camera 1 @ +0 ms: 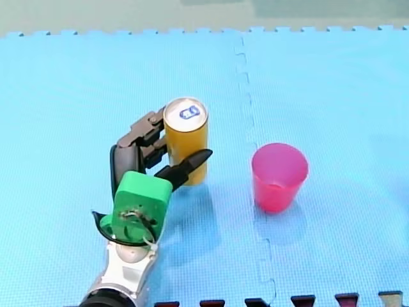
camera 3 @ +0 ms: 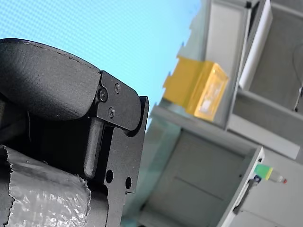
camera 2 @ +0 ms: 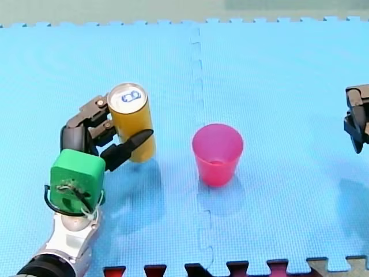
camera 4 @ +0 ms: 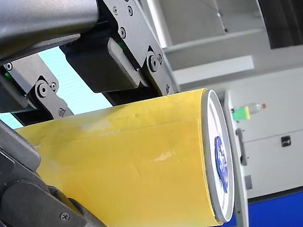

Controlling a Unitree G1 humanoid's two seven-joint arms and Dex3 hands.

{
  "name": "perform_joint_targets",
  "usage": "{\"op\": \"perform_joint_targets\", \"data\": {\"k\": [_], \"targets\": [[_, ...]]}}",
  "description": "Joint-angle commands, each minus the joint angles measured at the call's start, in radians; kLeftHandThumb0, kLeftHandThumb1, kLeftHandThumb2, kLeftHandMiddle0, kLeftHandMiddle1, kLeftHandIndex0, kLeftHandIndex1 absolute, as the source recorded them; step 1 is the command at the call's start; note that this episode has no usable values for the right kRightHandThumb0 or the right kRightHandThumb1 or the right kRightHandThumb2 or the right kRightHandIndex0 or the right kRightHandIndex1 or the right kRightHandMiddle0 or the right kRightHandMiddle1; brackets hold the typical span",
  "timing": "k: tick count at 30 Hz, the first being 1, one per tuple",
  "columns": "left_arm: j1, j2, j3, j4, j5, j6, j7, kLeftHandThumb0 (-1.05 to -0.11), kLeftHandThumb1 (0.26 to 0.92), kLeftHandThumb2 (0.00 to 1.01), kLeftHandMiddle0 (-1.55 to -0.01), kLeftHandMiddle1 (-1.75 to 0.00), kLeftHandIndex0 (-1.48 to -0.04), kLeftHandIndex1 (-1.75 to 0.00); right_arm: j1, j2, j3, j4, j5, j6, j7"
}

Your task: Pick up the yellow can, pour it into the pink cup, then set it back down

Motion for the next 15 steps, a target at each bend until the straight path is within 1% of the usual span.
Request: {"op": "perform_joint_targets", "data": {"k": [1, 4, 6, 8, 11, 15], "targets": [[0.021, 0.010, 0.013, -0.010, -0.011, -0.021, -0.006, -0.342, 0.808, 0.00, -1.33, 0.00, -1.20, 0.00, -0.003, -0.004, -0.010, 0.000, 0.015, -0.002, 0.012], [0.045, 0.021, 0.034, -0.017, -0.037, -0.040, -0.034, -0.338, 0.807, 0.00, -1.33, 0.00, -1.20, 0.00, -0.007, -0.001, -0.019, 0.002, 0.025, 0.007, 0.023], [0.056, 0.021, 0.049, -0.024, -0.054, -0.064, -0.043, -0.331, 0.805, 0.00, -1.32, 0.00, -1.19, 0.00, -0.012, -0.002, -0.020, 0.005, 0.026, 0.019, 0.023], [0.066, 0.022, 0.058, -0.033, -0.062, -0.080, -0.049, -0.325, 0.803, 0.00, -1.32, 0.00, -1.19, 0.00, -0.013, -0.004, -0.021, 0.007, 0.027, 0.027, 0.024], [0.081, 0.030, 0.065, -0.045, -0.065, -0.094, -0.061, -0.325, 0.801, 0.00, -1.32, 0.00, -1.19, 0.00, -0.013, -0.005, -0.024, 0.007, 0.028, 0.028, 0.025], [0.091, 0.049, 0.058, -0.057, -0.026, -0.097, -0.028, -0.330, 0.801, 0.00, -1.30, 0.00, -1.19, 0.00, -0.013, -0.005, -0.025, 0.007, 0.028, 0.026, 0.026]]}}
